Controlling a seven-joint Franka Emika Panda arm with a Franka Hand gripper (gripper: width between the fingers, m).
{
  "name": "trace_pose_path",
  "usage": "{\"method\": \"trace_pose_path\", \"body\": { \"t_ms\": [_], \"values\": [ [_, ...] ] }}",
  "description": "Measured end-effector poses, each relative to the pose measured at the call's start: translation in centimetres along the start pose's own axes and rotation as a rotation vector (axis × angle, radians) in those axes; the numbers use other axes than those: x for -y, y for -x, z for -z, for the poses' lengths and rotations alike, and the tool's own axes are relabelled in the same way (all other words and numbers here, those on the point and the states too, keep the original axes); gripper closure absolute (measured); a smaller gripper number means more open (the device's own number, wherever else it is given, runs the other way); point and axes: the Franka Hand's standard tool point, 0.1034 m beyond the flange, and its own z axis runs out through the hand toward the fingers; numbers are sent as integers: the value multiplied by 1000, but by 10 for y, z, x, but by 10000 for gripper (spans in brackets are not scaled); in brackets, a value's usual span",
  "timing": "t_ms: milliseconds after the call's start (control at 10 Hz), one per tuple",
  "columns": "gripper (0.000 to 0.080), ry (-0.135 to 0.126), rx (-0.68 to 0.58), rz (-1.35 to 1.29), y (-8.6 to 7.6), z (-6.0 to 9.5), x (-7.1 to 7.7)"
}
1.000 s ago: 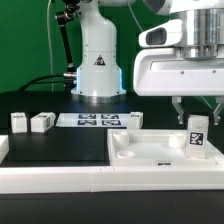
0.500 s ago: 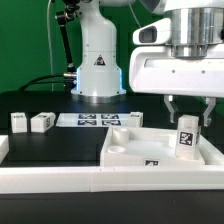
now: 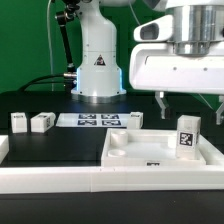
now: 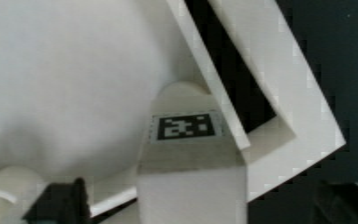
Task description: Assemble square table
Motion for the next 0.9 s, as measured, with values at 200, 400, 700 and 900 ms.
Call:
{"method": "trace_pose_path", "body": {
  "t_ms": [200, 400, 700, 900],
  "values": [
    [151, 9, 14, 147, 13, 8, -3],
    [150, 7, 20, 168, 16, 10, -5],
    [150, 9, 23, 170, 17, 9, -6],
    [150, 12, 28, 260, 19, 8, -11]
  ]
}}
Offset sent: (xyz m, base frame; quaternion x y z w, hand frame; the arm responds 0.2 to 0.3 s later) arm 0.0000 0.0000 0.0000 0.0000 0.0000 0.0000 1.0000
